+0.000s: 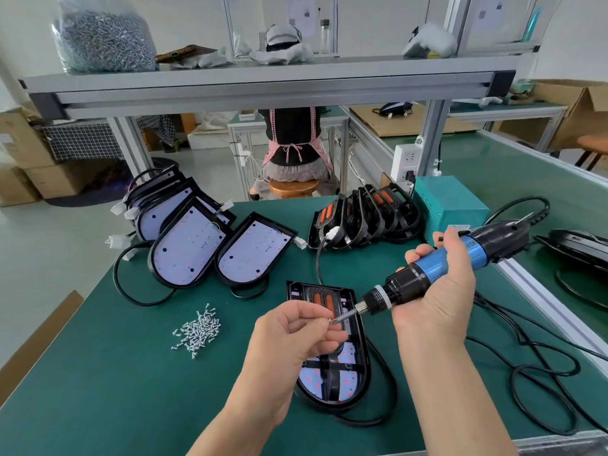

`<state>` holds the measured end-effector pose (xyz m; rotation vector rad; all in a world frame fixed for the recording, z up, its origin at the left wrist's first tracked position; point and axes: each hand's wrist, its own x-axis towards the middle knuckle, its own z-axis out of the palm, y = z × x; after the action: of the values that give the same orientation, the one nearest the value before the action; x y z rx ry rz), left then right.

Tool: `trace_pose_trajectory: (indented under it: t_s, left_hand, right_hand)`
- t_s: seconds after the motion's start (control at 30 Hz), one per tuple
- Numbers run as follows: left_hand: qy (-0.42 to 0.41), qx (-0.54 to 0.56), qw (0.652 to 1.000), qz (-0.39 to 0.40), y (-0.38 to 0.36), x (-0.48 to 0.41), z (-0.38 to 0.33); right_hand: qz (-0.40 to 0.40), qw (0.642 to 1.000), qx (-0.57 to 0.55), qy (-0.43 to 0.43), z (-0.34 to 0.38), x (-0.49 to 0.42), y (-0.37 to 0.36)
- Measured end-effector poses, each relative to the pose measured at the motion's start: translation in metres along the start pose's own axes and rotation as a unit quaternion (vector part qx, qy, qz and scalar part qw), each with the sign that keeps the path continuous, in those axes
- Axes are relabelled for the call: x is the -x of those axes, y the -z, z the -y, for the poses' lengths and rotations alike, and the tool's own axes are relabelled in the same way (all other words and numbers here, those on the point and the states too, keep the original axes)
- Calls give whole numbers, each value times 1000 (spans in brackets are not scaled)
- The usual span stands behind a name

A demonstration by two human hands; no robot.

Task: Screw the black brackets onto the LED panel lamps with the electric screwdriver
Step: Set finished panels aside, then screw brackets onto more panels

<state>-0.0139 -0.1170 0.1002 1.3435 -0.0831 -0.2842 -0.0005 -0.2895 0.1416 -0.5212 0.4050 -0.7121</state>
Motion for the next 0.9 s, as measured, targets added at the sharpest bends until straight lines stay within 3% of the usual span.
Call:
trace_pose_trajectory:
  t_s: [0.37, 0.9]
  left_hand:
    - [56, 132, 990, -10, -7, 5, 0]
    - [39, 134, 990, -24, -9, 9, 1]
  right_hand:
    - [-5, 1000, -6, 23, 2, 0, -1]
    - [0, 999, -12, 32, 1, 1, -1]
